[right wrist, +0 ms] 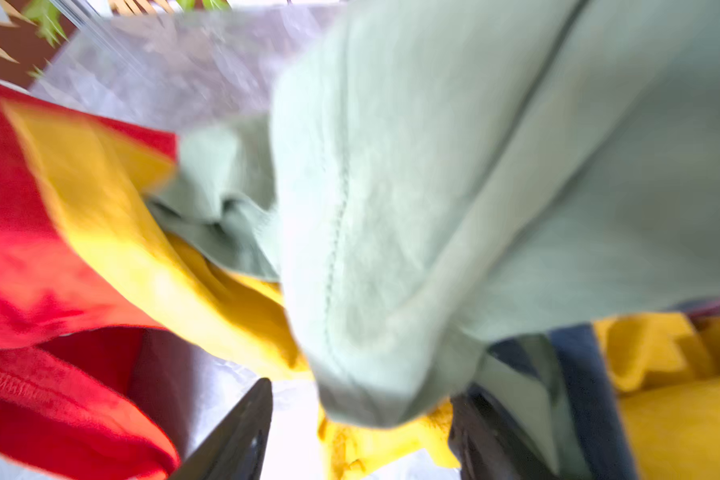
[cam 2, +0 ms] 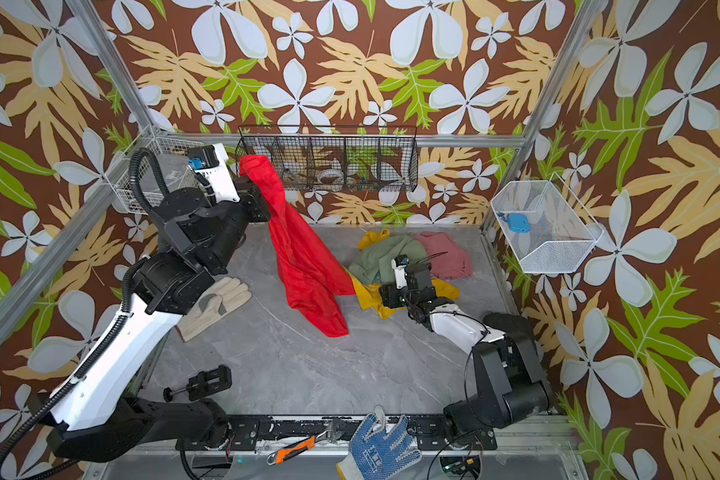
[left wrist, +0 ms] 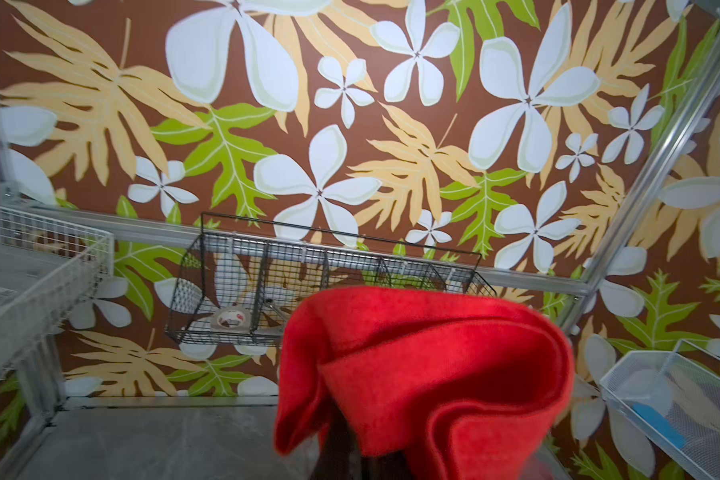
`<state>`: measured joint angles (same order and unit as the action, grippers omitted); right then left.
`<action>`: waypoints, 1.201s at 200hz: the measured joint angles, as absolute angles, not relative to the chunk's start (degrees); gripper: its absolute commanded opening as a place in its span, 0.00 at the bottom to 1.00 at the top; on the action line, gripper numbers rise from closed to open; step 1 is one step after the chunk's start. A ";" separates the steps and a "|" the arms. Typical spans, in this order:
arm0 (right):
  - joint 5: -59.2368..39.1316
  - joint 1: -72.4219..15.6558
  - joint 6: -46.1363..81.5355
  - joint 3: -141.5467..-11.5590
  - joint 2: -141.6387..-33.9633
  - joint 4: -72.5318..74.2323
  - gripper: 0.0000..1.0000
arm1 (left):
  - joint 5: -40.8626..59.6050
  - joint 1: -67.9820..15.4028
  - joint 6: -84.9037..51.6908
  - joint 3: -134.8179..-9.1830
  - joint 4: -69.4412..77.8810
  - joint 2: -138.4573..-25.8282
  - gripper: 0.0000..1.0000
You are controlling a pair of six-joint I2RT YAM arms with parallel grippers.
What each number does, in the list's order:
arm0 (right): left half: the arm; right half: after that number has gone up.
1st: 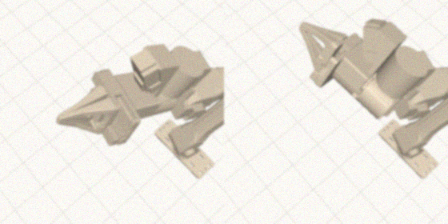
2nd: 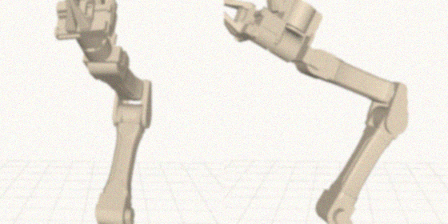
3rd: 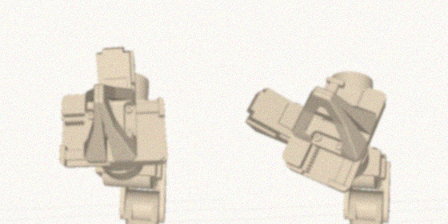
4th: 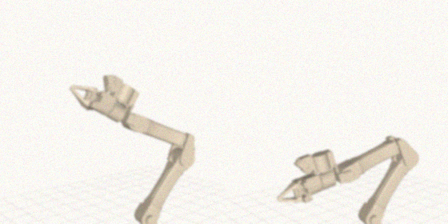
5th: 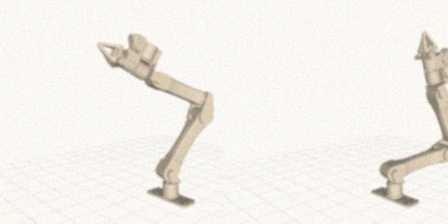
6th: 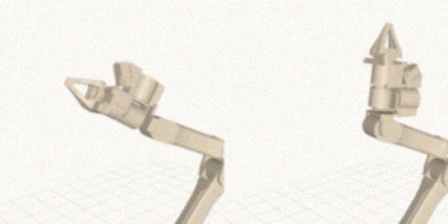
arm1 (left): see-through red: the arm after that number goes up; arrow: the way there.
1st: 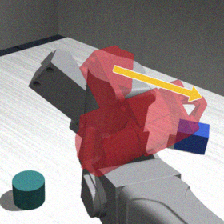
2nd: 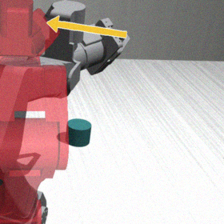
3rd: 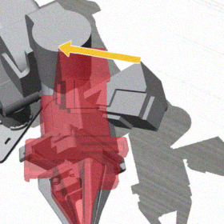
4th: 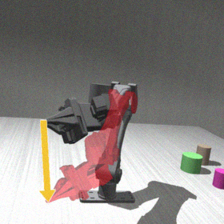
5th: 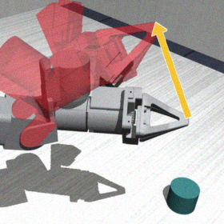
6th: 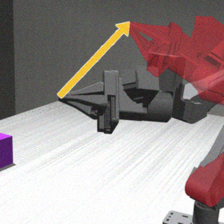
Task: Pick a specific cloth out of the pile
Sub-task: 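Lift the red cloth high with the left gripper while the right gripper releases, then lower the red cloth with the left gripper onto the table beside the glove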
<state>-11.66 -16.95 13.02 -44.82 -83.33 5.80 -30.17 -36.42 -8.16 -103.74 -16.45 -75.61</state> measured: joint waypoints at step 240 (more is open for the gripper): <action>-3.03 -16.95 10.28 -39.66 -69.14 0.64 0.68 | -27.24 -27.22 -20.18 -89.47 -12.84 -79.64 0.00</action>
<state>-3.03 -16.95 10.28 -39.66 -69.14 0.64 -27.24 -27.22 -20.18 -89.47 -12.84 -79.64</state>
